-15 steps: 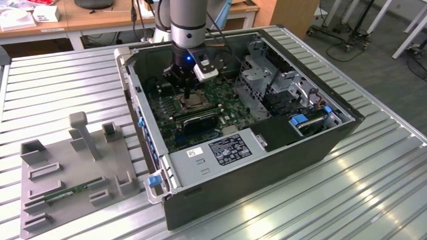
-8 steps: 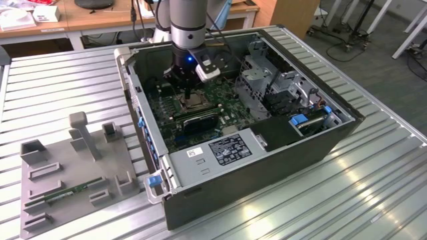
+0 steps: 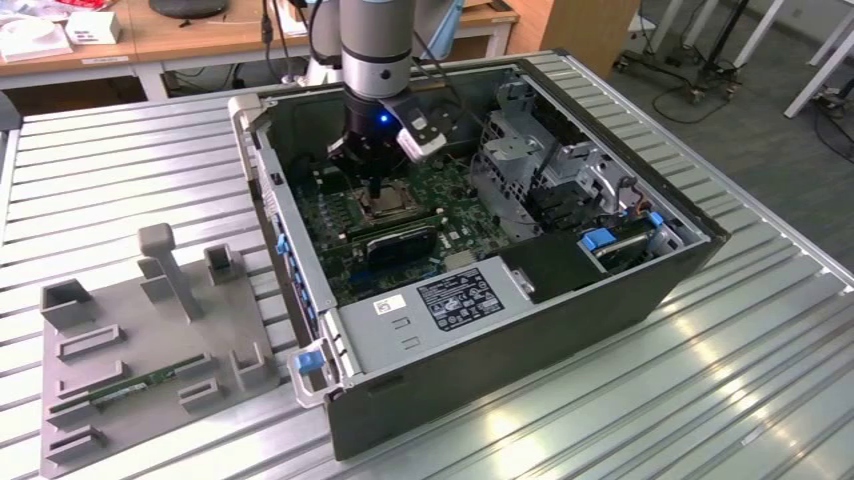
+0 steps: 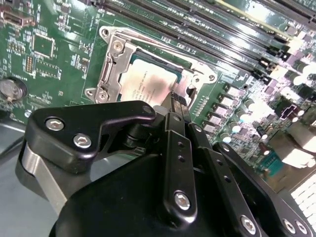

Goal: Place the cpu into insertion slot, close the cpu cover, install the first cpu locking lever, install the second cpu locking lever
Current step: 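Close the cpu cover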

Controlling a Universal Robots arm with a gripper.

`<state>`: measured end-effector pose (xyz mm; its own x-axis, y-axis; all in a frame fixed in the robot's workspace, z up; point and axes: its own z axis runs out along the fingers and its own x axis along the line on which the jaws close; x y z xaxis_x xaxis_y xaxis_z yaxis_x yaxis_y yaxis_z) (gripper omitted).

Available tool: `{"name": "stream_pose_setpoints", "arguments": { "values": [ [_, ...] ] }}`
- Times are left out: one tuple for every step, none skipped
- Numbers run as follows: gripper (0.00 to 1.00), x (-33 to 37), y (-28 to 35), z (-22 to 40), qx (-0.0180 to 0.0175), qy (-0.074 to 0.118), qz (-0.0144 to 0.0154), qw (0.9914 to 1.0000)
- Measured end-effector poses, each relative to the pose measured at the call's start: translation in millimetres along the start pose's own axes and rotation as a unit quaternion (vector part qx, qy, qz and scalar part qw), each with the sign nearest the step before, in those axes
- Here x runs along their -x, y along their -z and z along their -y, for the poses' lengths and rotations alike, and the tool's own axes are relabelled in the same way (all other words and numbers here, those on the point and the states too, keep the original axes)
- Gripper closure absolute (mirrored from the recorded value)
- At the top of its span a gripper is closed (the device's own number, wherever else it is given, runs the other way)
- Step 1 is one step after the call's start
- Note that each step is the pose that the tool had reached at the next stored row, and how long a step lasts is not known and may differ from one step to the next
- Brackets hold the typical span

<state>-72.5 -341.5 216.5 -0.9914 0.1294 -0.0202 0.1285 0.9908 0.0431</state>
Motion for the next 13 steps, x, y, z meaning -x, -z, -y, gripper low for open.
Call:
{"name": "stream_pose_setpoints", "arguments": {
  "values": [
    [0.89,-0.1,-0.1,0.0,0.0001,0.001,0.0001,1.0],
    [0.89,-0.1,-0.1,0.0,0.0002,0.002,0.0001,1.0],
    [0.89,-0.1,0.0,0.0,0.0002,0.002,0.0,1.0],
    [0.89,-0.1,0.0,0.0,0.0001,0.002,0.0,1.0],
    [0.89,-0.2,0.0,0.0,0.0001,0.002,0.0,1.0],
    [0.89,-0.2,0.0,0.0,0.0001,0.002,0.0,1.0],
    [0.89,-0.3,0.0,0.1,0.0001,0.002,0.0,1.0],
    [0.89,-0.7,0.0,0.1,0.0002,0.002,0.0002,1.0],
    [0.89,-1.3,0.0,0.2,0.0003,0.002,0.0007,1.0],
    [0.89,-1.8,-0.1,0.3,0.0011,0.003,0.0013,0.99999],
    [0.89,-2.1,-0.4,0.3,0.0019,0.005,0.0019,0.99998],
    [0.89,-2.1,-0.6,0.3,0.0025,0.008,0.0022,0.99996],
    [0.89,-2.1,-0.8,0.3,0.0029,0.011,0.0023,0.99993]
  ]
}}
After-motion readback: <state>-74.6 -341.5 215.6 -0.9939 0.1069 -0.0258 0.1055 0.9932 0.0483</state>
